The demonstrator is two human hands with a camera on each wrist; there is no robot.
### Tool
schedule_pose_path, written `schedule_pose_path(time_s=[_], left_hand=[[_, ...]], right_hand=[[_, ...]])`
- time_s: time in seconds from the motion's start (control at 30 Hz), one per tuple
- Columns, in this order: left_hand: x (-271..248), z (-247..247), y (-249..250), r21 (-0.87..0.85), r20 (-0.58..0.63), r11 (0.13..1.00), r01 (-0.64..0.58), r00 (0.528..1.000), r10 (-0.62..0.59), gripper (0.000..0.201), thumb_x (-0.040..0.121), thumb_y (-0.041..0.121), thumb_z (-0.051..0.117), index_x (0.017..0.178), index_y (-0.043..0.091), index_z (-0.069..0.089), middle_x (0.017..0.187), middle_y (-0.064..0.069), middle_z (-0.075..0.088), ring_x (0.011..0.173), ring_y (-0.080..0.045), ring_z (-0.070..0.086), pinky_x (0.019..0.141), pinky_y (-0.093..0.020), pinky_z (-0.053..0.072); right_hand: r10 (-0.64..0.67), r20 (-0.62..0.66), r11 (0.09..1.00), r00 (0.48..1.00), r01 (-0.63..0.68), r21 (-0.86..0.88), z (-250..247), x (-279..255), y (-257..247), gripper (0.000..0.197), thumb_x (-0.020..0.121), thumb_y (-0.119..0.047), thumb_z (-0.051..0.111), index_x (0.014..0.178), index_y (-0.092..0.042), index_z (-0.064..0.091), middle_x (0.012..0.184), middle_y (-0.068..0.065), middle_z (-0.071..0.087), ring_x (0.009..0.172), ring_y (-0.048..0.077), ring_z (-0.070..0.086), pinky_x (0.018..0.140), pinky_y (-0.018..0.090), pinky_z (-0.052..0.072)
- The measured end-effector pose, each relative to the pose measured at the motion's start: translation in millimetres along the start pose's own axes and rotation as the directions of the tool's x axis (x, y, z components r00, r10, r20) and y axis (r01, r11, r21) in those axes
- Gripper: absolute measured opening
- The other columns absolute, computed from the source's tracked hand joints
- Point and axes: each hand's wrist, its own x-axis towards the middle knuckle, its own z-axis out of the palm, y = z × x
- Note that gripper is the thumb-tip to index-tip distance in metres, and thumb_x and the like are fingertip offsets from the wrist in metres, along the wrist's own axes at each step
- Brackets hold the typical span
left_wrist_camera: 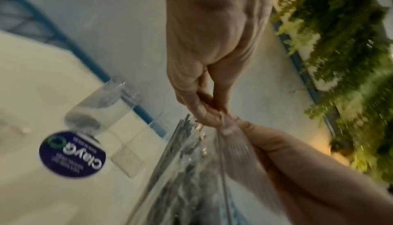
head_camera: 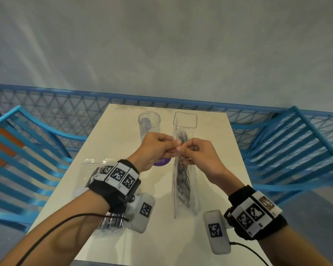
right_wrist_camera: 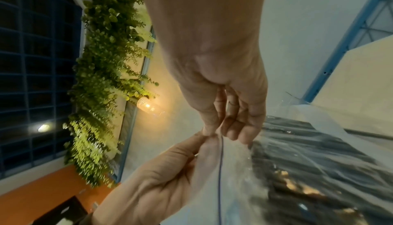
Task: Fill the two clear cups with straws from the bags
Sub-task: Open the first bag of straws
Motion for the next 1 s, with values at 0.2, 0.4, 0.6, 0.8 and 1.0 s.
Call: schedule_pose_path(time_s=[0.2, 0.4, 0.6, 0.8, 1.0], left_hand=[[2.6, -0.7, 1.9, -0.154, 0.011, 0.986, 0.06, 0.998, -0.059, 0.027, 0.078, 0.012, 0.074, 0.097, -0.004, 0.064, 0.08, -0.013, 0.073, 0.073, -0.021, 0.072, 0.067, -0.027, 0.059], [4.1, -5.0, 1.6, -0.046, 0.011, 0.996, 0.077, 0.997, -0.077, 0.018, 0.079, 0.014, 0.073, 0.089, 0.001, 0.066, 0.077, -0.011, 0.07, 0.061, -0.013, 0.068, 0.06, -0.021, 0.058], [3.4, -2.6, -4.8, 0.19, -0.012, 0.975, 0.115, 0.993, -0.115, 0.042, 0.074, 0.032, 0.08, 0.096, 0.001, 0.062, 0.067, -0.009, 0.066, 0.06, -0.016, 0.064, 0.068, -0.032, 0.059], [-3.9, 1.9, -0.3, 0.159, 0.047, 0.985, 0.06, 0.997, -0.068, 0.02, 0.083, 0.012, 0.071, 0.09, -0.006, 0.066, 0.073, -0.014, 0.067, 0.06, -0.016, 0.068, 0.057, -0.023, 0.056], [-10.2, 1.6, 3.7, 0.172, 0.015, 0.985, -0.028, 1.0, 0.026, 0.007, 0.084, 0.0, 0.067, 0.077, 0.001, 0.067, 0.068, -0.013, 0.068, 0.055, -0.017, 0.068, 0.056, -0.023, 0.057]], right_hand=[[0.008, 0.019, 0.999, 1.0, -0.007, -0.053, 7.5, 1.0, -5.1, 0.023, 0.079, -0.025, 0.075, 0.094, -0.008, 0.069, 0.086, 0.011, 0.074, 0.08, 0.023, 0.072, 0.07, 0.032, 0.06], [0.017, 0.072, 0.999, 0.997, -0.019, 0.029, -2.4, 2.1, -12.1, 0.017, 0.089, -0.003, 0.06, 0.097, 0.008, 0.07, 0.089, 0.023, 0.072, 0.071, 0.022, 0.072, 0.064, 0.024, 0.058], [0.064, 0.063, 0.997, 0.996, -0.067, 0.045, -1.0, 3.2, -13.5, 0.017, 0.078, 0.01, 0.065, 0.095, 0.009, 0.068, 0.088, 0.026, 0.071, 0.077, 0.031, 0.07, 0.07, 0.033, 0.06], [0.116, 0.024, 0.991, 0.993, -0.117, 0.063, 4.8, 4.2, -9.3, 0.017, 0.075, 0.008, 0.071, 0.091, 0.004, 0.065, 0.07, 0.013, 0.069, 0.055, 0.016, 0.067, 0.051, 0.022, 0.051], [0.141, -0.011, 0.989, 0.99, -0.142, -0.042, -3.4, 6.1, -15.9, 0.022, 0.074, 0.006, 0.073, 0.093, 0.001, 0.064, 0.046, 0.002, 0.061, 0.043, 0.013, 0.057, 0.048, 0.023, 0.051]])
